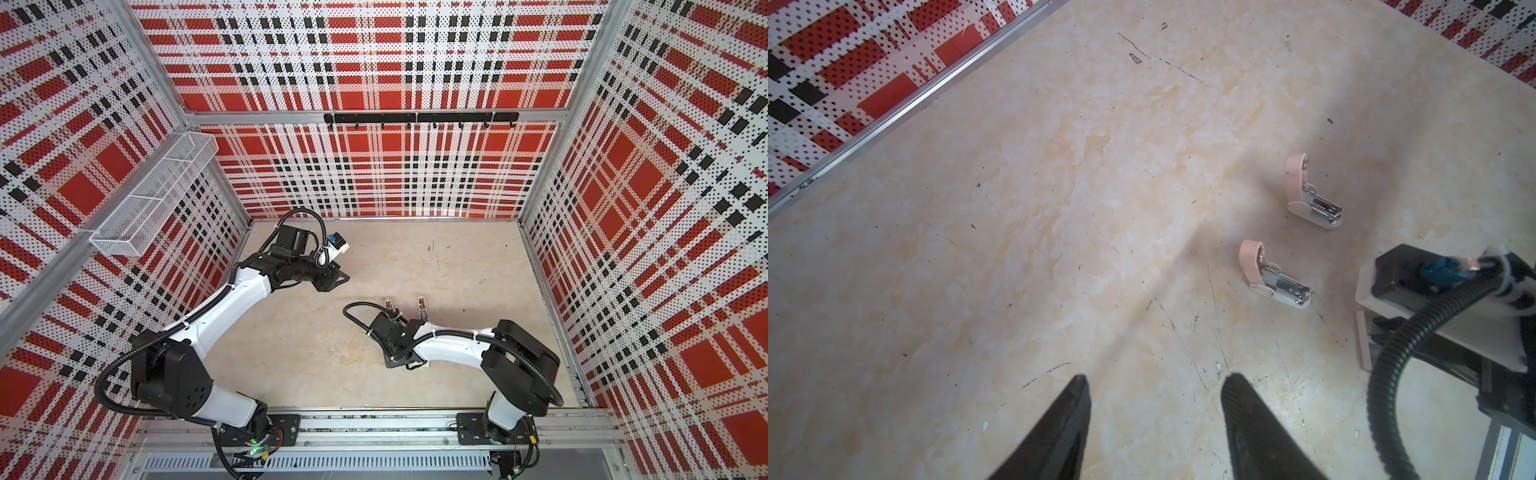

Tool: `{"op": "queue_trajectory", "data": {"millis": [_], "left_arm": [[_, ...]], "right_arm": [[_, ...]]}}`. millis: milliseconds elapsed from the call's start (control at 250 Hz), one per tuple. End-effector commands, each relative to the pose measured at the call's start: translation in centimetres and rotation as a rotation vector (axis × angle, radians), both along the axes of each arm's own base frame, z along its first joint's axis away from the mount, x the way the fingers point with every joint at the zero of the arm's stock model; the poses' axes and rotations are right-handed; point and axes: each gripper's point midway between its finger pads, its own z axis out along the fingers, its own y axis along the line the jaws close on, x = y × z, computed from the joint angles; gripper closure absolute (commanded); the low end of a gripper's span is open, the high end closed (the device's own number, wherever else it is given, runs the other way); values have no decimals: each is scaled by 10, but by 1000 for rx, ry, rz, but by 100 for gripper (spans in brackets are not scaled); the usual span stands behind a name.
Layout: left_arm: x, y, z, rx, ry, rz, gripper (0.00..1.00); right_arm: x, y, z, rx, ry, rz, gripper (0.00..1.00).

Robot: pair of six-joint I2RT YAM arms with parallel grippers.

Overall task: Load the staples into the stapler
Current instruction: 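Close the right gripper on a silver staple strip inside the box, then lift the staple strip out of the box with the right gripper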

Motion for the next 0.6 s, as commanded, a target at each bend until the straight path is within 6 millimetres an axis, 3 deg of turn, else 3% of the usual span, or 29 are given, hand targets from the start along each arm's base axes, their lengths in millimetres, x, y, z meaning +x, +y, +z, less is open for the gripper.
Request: {"op": "queue_trajectory", "data": {"millis": [0, 596], "left_arm": [[6, -1, 8, -23, -10, 8, 44], [3, 1, 11, -7, -16, -1, 44]], "right_arm": [[6, 7, 15, 33, -31, 10, 100], [6, 12, 41, 76, -51, 55, 100]]}}
